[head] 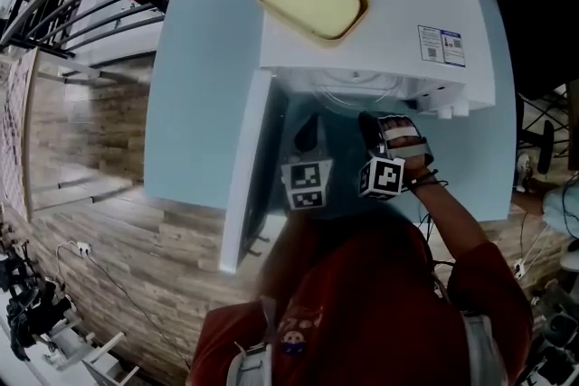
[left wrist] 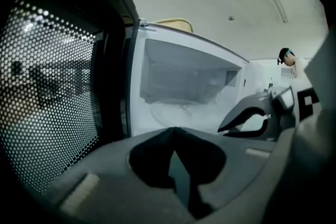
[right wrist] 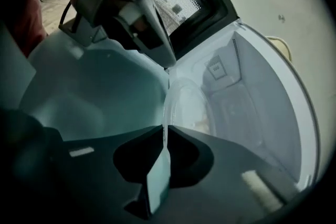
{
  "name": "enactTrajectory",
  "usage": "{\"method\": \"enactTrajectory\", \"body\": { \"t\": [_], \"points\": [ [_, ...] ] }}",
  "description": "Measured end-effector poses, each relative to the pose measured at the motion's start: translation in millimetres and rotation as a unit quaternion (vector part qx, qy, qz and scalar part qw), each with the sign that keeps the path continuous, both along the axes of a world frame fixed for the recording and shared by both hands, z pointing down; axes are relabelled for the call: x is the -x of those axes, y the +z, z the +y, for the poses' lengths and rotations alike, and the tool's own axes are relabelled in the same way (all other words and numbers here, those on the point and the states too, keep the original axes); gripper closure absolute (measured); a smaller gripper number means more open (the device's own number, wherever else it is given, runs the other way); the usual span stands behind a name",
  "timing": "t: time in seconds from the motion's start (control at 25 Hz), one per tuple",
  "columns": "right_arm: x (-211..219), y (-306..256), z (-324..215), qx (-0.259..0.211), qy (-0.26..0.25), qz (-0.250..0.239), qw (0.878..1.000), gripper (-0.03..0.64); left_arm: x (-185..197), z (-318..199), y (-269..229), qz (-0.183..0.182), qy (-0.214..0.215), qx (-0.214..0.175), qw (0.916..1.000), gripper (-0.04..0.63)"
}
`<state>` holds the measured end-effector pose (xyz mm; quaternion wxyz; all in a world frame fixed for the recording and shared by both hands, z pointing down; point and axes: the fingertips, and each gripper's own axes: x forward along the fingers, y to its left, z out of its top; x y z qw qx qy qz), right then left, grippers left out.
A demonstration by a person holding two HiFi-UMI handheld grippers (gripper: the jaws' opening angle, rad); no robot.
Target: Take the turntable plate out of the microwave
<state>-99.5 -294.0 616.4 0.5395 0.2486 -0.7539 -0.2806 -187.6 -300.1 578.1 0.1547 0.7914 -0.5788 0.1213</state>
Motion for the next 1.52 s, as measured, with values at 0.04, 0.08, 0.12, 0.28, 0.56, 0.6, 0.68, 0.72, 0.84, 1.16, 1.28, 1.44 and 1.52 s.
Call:
{"method": "enactTrajectory", "body": {
  "t": [0.04, 0.08, 0.12, 0.28, 0.56, 0.6, 0.68, 0.72, 0.84, 1.16, 1.28, 1.44, 1.52],
  "points": [
    [-0.7, -0.3, 5.8, 0.003, 0.003, -0.007, 1.0, 0.594, -1.4, 1.5, -0.7, 0.002, 0.001, 0.0, 1.0, 0.595],
    [-1.6, -0.9, 10.5, 0.005, 0.007, -0.013, 1.0, 0.594, -2.2, 3.4, -1.2, 0.005, 0.0, 0.001, 1.0, 0.595],
    [-2.5, -1.5, 14.9, 0.006, 0.008, -0.017, 1.0, 0.594, -2.7, 5.8, -1.5, 0.006, -0.002, 0.002, 1.0, 0.595],
    [-2.8, -1.6, 32.3, 0.012, -0.001, -0.023, 1.0, 0.592, -4.3, 17.4, 1.0, 0.019, -0.011, 0.01, 0.9997, 0.59],
    [-4.4, -1.5, 55.6, 0.017, 0.0, -0.048, 0.999, 0.591, -10.5, 42.4, 13.4, 0.073, -0.019, 0.045, 0.9961, 0.524],
    [-3.7, -1.4, 58.5, 0.018, 0.0, -0.053, 0.998, 0.591, -13.6, 44.5, 12.5, 0.1, -0.02, 0.05, 0.9935, 0.501],
    [-4.5, -3.3, 63.4, 0.019, -0.003, -0.05, 0.999, 0.591, -19.6, 46.6, 12.5, 0.162, -0.023, 0.062, 0.9846, 0.461],
    [-5.3, -4.3, 65.7, 0.02, -0.004, -0.048, 0.999, 0.591, -22.7, 47.1, 14.4, 0.195, -0.024, 0.072, 0.9778, 0.442],
    [-5.3, -5.4, 73.8, 0.023, -0.006, -0.05, 0.998, 0.591, -31.8, 45.3, 22.3, 0.304, -0.023, 0.105, 0.9464, 0.389],
    [-9.5, -8.5, 86.2, 0.019, -0.005, -0.054, 0.998, 0.591, -51.8, 19.4, 28.3, 0.44, -0.016, 0.11, 0.8912, 0.371],
    [-9.9, -8.4, 93.4, 0.02, -0.01, -0.052, 0.998, 0.591, -57.2, 10.7, 29.9, 0.467, -0.011, 0.112, 0.8771, 0.371],
    [-12.5, -7.2, 100.9, 0.024, -0.005, -0.052, 0.998, 0.591, -64.3, 3.2, 30.4, 0.499, -0.006, 0.114, 0.8588, 0.377],
    [-12.9, -6.4, 105.1, 0.026, -0.004, -0.051, 0.998, 0.591, -66.4, 1.4, 33.4, 0.516, -0.011, 0.12, 0.8479, 0.409]
  ]
}}
